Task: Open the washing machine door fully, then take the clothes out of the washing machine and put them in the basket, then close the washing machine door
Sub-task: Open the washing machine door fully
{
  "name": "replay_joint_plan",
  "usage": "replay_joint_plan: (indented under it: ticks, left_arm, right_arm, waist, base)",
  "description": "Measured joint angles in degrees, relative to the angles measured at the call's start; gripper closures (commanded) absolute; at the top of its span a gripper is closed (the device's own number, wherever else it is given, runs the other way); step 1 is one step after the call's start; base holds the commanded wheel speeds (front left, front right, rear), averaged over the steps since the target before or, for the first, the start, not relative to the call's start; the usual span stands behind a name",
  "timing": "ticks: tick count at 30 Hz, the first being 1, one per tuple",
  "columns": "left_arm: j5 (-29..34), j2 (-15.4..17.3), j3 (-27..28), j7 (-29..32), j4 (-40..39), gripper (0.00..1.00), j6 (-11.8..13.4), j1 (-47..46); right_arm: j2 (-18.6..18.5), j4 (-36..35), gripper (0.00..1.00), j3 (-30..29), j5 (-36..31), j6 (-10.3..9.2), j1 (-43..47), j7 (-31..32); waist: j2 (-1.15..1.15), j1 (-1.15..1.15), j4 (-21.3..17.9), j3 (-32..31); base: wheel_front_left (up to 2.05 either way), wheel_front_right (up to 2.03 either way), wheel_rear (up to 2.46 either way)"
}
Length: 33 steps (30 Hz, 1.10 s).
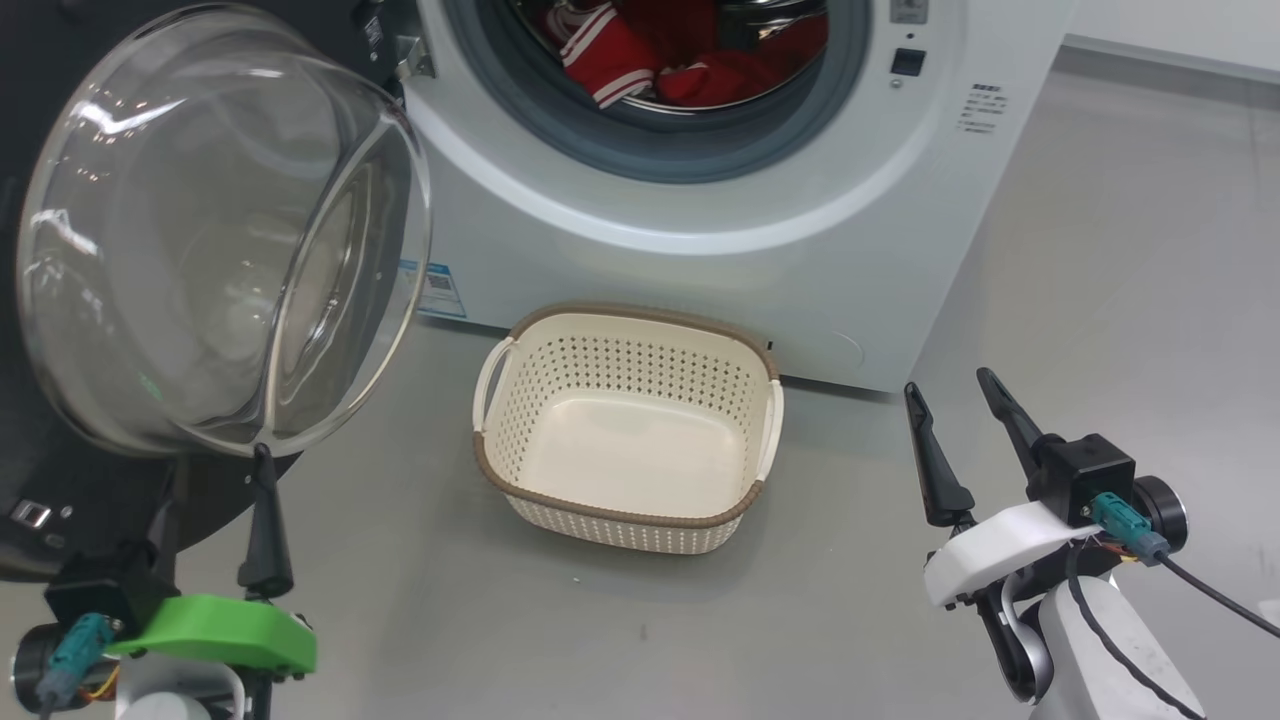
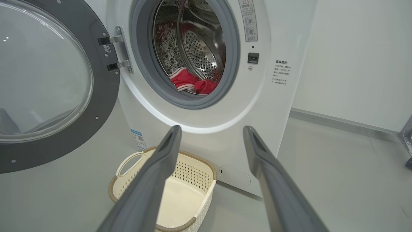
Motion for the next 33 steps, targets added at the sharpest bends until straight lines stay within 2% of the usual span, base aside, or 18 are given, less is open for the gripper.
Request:
replay_joint_plan:
  ticks: [11,33]
  left_arm:
    - [0.0,-0.7,-3.9,0.9,-2.8,0.0,-2.5,2.7]
    - [1.6,-0.1,-4.6,4.9,-3.7,0.0,-0.9,4.2]
  right_arm:
    - [0.2,-0.5,0.0,1.3,0.4,-0.04,1.3,0.0]
    - [0.4,-2.8,0.0,2.7,2.2,-0.68,3.8,0.0]
  waist:
    - [0.0,0.0,-5.4,-1.6]
    - [0.0,0.0,-18.1,-3.6]
  base:
    - [0.0,0.0,0.0]
    - [0.0,0.0,0.0]
